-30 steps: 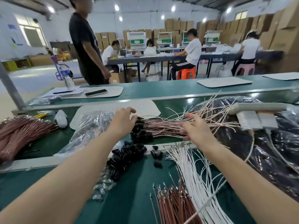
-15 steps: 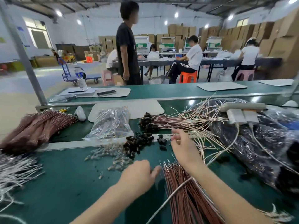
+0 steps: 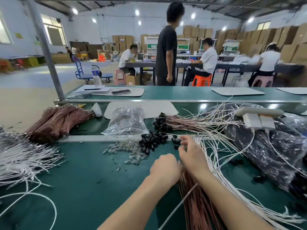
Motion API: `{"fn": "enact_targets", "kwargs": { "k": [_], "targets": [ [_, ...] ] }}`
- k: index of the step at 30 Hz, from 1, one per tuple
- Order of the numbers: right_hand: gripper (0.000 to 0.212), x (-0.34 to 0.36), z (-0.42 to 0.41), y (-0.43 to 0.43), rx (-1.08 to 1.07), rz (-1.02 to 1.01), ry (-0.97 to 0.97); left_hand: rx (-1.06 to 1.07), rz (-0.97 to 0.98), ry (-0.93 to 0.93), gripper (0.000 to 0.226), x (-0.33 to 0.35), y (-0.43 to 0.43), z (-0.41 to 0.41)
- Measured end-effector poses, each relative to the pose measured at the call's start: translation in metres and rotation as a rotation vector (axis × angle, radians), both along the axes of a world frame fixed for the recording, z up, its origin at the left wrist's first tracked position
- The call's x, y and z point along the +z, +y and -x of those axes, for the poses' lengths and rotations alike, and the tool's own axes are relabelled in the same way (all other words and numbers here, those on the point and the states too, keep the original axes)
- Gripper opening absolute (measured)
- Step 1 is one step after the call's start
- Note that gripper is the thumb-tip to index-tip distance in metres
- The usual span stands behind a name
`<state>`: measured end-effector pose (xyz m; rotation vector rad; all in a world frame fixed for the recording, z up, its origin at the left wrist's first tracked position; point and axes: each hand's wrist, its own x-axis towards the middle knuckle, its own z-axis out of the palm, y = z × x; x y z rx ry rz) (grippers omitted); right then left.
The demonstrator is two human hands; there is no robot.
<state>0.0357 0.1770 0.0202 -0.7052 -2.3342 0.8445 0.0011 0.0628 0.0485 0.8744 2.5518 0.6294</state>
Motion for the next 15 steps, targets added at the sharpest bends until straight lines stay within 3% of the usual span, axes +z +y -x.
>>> {"fn": "enact_targets", "kwargs": {
  "k": [3,7,10,15],
  "targets": [
    [0.038,-0.001,0.007,0.008,0.01,-0.031,-0.064,0.191,-0.565,-0.271,0.033,0.007,-0.023,0.029],
    [0.041,-0.005,0.018,0.019,0.044,-0.158,-0.339,0.534,-1.227,-0.615,0.02,0.009,-0.062,0.066],
    [0.04,-0.009,0.025,0.022,0.038,-0.263,-0.454,0.621,-1.477,-0.841,0.014,-0.008,-0.084,0.074],
    [0.03,-0.011,0.031,0.024,0.011,-0.34,-0.463,0.627,-1.614,-1.057,0.014,-0.041,-0.09,0.068]
  ]
}}
